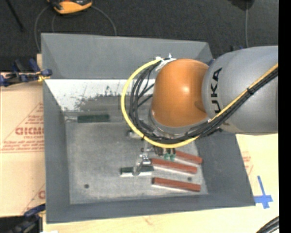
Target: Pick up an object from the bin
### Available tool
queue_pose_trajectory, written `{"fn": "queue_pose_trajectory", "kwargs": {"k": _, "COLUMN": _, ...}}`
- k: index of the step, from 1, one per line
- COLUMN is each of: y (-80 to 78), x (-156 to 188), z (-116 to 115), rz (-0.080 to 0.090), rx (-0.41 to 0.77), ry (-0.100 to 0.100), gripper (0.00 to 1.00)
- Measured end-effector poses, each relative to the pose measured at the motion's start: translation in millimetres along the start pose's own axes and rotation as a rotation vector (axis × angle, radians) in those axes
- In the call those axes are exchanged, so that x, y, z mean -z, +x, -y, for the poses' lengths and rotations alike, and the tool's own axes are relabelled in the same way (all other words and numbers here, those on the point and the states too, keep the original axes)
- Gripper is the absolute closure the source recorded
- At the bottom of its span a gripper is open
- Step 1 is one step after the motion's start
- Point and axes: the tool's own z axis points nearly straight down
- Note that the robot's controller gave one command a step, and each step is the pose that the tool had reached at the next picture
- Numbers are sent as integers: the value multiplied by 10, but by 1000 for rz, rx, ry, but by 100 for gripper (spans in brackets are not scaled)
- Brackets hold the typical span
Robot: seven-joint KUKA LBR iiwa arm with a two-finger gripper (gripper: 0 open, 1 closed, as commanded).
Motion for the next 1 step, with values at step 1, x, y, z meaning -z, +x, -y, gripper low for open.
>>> {"fn": "queue_pose_trajectory", "kwargs": {"k": 1, "y": -5, "x": -466, "z": 10, "rz": 8, "rx": 22, "ry": 0, "gripper": 0}}
